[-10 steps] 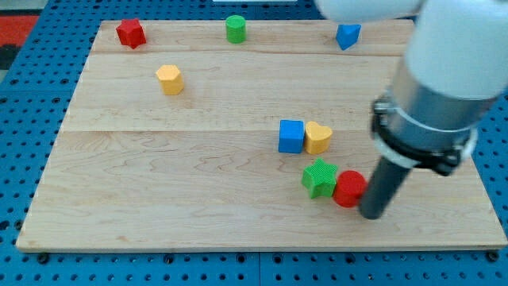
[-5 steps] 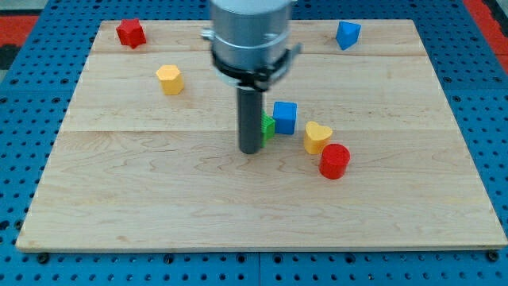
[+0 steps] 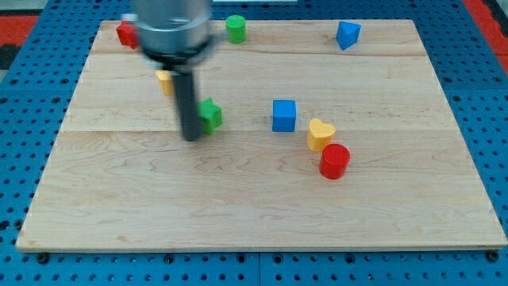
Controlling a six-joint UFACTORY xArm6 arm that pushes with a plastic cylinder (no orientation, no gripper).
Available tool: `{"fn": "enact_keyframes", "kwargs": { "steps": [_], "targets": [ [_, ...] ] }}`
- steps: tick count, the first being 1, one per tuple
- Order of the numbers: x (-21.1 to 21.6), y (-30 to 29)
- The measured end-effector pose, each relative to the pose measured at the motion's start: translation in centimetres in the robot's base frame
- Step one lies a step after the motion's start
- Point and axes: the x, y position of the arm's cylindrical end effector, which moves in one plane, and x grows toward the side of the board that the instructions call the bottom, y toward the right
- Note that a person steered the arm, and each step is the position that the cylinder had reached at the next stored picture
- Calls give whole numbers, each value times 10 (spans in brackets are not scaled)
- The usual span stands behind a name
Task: Slide the green star vertical to the red star
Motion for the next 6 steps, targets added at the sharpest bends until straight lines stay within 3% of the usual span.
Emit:
{"fn": "enact_keyframes", "kwargs": {
  "steps": [1, 2, 3, 5, 6],
  "targets": [
    [22, 38],
    [51, 113],
    [8, 125],
    [-41, 25],
    [-49, 18]
  ]
}}
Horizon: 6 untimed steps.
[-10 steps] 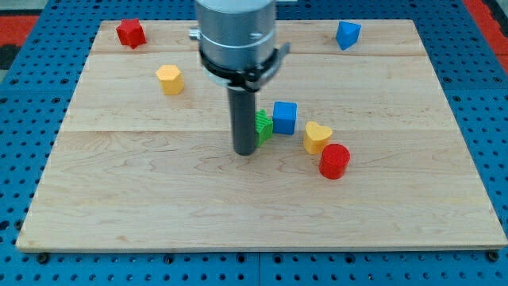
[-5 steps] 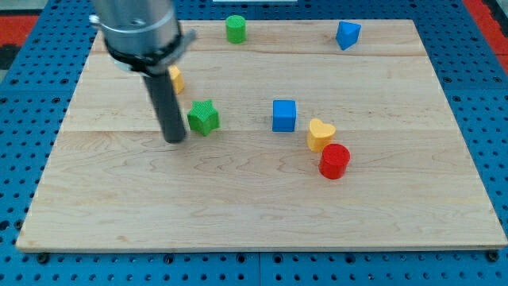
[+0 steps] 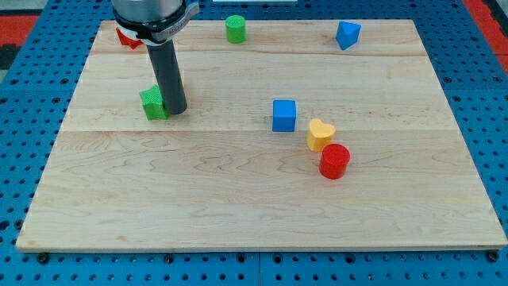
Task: Slide the green star vertical to the red star
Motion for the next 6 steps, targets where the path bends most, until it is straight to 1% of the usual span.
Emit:
{"fn": "enact_keyframes", "kwargs": {
  "steps": [1, 2, 3, 5, 6],
  "targets": [
    [-27, 6],
    [-9, -57],
    [-2, -103],
    [-3, -101],
    [-14, -101]
  ]
}}
